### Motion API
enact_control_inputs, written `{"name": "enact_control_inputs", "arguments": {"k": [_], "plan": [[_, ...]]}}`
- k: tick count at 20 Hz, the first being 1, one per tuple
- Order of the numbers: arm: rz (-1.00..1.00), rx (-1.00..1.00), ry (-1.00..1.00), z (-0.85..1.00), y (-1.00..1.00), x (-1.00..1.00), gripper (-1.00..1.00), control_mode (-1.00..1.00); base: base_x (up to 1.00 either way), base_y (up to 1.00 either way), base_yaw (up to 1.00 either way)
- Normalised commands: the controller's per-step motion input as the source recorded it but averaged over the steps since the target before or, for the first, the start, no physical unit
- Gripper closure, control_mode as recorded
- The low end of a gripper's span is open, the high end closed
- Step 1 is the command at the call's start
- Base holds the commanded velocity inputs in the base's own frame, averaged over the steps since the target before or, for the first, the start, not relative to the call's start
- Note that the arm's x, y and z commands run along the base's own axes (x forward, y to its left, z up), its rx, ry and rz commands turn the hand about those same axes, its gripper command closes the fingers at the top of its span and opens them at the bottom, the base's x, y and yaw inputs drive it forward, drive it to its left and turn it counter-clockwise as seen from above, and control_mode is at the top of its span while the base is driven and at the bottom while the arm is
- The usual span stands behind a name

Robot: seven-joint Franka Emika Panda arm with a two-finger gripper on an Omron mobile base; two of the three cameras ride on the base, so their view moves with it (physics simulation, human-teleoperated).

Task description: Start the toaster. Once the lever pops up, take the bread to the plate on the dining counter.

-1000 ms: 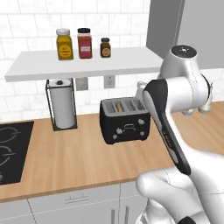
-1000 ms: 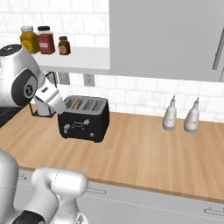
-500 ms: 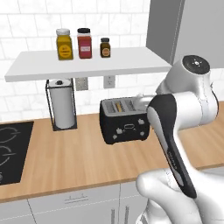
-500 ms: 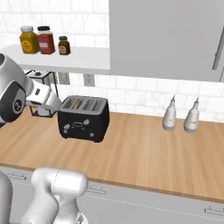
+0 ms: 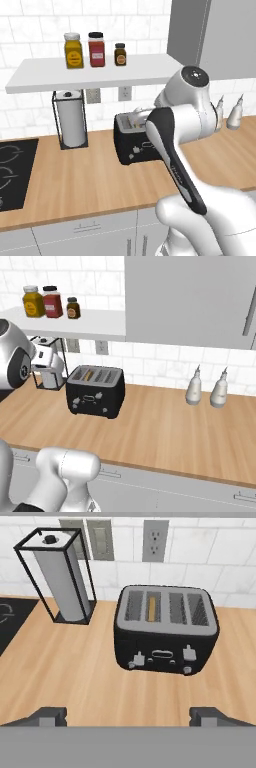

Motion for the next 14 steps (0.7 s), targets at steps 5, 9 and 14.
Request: {"name": "enact_control_inputs", "arguments": {"k": [5,9,14], "plan": [[0.01,-0.08,-0.02,-0.03,0.05,-0.01,-1.00,-1.00,0.00,0.00,0.00],[-0.03,-0.04,-0.06,-0.09,-0.14,-0.07,-1.00,-1.00,0.00,0.00,0.00],[-0.04,-0.01,-0.03,-0.06,-0.33,0.00,-1.00,-1.00,0.00,0.00,0.00]]}}
